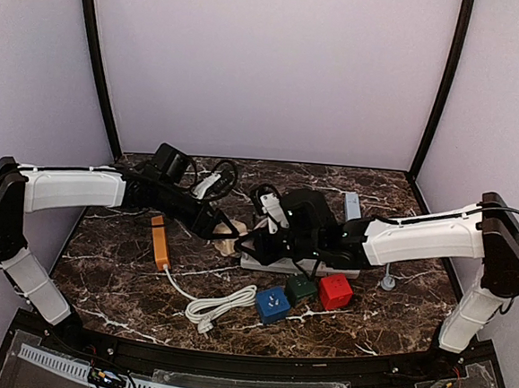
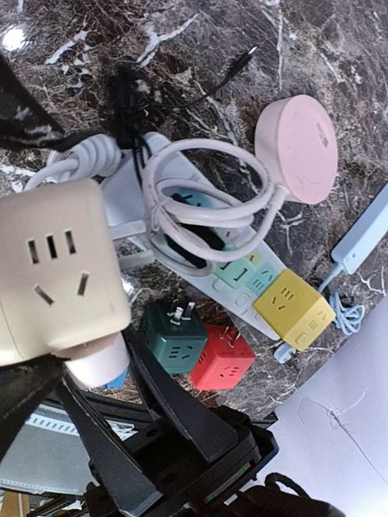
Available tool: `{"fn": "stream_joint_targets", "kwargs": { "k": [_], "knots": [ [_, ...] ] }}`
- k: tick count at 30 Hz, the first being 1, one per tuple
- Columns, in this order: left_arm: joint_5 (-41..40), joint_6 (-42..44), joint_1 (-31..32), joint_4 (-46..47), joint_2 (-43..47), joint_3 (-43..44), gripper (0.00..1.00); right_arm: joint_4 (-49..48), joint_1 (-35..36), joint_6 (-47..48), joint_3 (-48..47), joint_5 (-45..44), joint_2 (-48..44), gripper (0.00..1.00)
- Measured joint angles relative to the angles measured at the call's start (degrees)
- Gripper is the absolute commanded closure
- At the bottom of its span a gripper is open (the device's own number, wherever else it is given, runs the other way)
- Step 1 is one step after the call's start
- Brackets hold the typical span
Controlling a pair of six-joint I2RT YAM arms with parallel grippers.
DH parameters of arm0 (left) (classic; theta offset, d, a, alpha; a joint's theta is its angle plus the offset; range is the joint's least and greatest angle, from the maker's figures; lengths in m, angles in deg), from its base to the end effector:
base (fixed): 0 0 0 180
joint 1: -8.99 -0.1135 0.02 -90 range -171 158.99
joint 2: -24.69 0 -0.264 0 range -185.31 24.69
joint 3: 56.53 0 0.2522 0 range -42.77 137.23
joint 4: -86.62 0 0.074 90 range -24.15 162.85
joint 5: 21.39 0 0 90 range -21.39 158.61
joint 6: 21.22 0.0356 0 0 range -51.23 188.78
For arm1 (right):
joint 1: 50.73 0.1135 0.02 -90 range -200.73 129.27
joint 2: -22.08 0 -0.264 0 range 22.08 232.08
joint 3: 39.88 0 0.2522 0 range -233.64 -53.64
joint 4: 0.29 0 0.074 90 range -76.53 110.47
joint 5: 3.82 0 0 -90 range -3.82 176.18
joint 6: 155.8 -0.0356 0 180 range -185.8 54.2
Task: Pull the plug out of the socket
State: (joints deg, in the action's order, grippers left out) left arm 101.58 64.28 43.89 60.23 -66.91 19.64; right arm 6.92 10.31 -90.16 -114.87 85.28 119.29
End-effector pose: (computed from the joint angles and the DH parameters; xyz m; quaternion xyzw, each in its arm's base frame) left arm 0.2742 -0.2149 0.2410 0.3413 0.8144 -0.3758 0.2812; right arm 0.1855 0.3340 0.2262 -0.2679 0.8209 0.3370 0.3752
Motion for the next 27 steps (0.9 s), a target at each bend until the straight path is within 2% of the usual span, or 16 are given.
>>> {"fn": "stream_joint_targets", "kwargs": {
  "k": [10, 19, 27],
  "knots": [
    [6.12, 1.79, -1.55, 2.6, 2.67, -2.62, 0.01, 0.33, 0.52, -0.07, -0.04, 2.89, -1.31, 1.0],
    [11.28, 1.49, -2.38, 7.26, 4.57, -4.94, 0.01, 0.52, 0.52, -0.09, -0.04, 3.56, -1.31, 1.0],
    [9.6, 2.27, -2.1, 5.73, 5.46, -5.01, 0.03, 0.63, 0.59, -0.2, -0.13, 1.88, -1.31, 1.0]
  ]
}}
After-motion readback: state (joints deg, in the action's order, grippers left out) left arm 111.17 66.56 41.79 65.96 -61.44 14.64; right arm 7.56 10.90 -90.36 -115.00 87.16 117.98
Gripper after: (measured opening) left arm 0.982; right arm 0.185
